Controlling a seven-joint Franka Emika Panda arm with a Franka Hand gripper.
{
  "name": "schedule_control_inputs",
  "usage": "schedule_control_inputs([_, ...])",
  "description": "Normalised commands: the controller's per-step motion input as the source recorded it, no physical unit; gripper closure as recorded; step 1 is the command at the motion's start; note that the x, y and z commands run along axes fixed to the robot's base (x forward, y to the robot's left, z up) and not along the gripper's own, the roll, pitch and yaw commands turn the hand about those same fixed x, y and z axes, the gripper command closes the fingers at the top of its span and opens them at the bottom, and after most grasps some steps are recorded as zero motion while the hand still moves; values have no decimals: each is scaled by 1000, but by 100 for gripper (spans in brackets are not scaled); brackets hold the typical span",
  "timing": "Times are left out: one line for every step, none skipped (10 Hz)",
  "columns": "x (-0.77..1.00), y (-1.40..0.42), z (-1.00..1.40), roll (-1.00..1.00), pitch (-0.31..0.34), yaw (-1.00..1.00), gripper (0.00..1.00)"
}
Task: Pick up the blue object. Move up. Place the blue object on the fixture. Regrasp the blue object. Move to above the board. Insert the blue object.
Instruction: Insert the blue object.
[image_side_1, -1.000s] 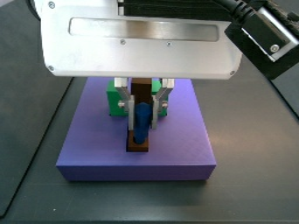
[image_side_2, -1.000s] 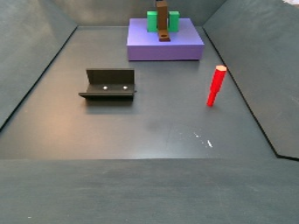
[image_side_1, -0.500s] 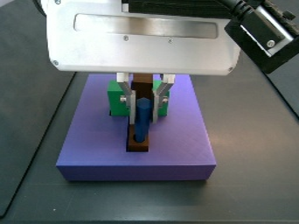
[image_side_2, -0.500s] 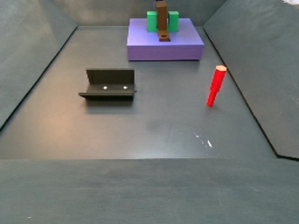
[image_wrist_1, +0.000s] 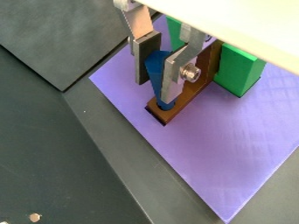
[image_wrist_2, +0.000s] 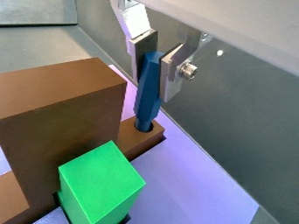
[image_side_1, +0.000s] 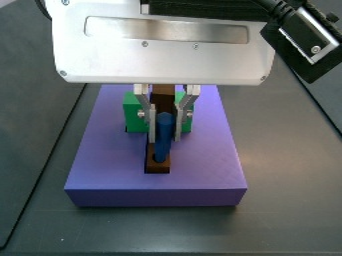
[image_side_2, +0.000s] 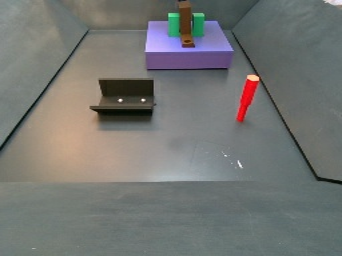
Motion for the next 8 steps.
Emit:
schedule_control_inputs([274,-63,331,124,-169,131,100])
schedule_control_inputs([171,-20,197,101,-227,123,100])
schedule_control_inputs([120,0,109,144,-237,120,100])
schedule_control_inputs([89,0,0,154,-243,103,100])
schedule_control_inputs([94,0,-37,159,-229,94,100])
schedule_control_inputs([103,0,-51,193,-229,94,100])
schedule_control_inputs([54,11,-49,259,-271,146,100])
schedule_control_inputs([0,43,-94,277,-313,174,100])
